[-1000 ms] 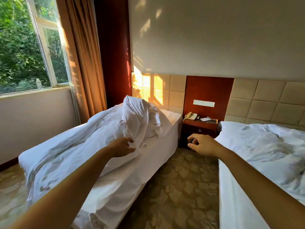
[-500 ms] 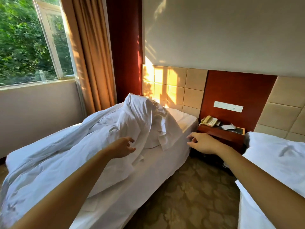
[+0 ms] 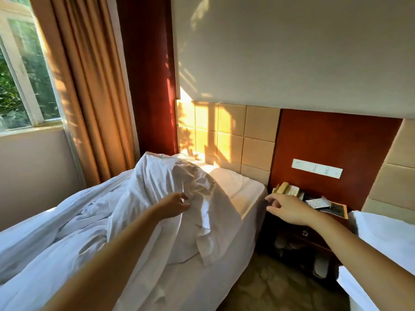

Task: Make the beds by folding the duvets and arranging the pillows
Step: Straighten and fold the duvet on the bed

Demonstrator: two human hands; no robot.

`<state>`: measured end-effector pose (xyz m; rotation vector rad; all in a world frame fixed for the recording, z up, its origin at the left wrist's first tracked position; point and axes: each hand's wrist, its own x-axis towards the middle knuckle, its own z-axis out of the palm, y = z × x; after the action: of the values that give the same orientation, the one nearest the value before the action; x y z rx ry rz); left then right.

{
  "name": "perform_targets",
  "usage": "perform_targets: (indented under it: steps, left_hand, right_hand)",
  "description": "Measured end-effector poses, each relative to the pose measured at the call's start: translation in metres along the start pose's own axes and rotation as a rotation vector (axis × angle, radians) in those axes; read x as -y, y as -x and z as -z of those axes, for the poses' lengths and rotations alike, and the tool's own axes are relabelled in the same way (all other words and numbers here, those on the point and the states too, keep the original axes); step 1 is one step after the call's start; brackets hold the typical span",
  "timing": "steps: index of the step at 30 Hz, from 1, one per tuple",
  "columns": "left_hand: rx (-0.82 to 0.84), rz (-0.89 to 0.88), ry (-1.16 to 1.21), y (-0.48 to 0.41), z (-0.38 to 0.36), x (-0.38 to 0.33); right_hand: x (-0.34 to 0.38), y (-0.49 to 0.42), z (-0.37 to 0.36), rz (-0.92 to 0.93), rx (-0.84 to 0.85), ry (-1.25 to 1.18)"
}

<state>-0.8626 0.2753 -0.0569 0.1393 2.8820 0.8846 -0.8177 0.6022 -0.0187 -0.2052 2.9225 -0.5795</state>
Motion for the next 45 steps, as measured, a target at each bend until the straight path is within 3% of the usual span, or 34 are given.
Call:
perform_targets:
  steps: [9,18,22,30,35,45]
  left_hand:
    - [0.035,0.041,-0.056,-0.192,-0.041,-0.03]
    - [-0.11,0.384,0.098,-0.345,-0.051,-0.013]
    - [-0.124,0.476,0.099,-0.384,-0.062,-0.014]
    - [-0.019,0.655,0.247,-0.459,-0.065,0.031]
    - [-0.089,0.695,0.333,-0.544,-0.052,0.074]
    - [0.144,0.859,0.34,-0.634,-0.119,0.11]
  right_hand:
    - [-0.088,-0.207,0.012,0.024,0.087,-0.038]
    - [-0.152,-0.441,0.072,0.215,0.183,0.094]
    - [-0.153,-0.527,0.08,0.295,0.195,0.087]
    - [-0.119,-0.65,0.006,0.462,0.39,0.04]
    - [-0.116,-0.732,-0.017,0.405,0.444,0.019]
    - [-0.13,-0.871,-0.052,0.281,0.57,0.057]
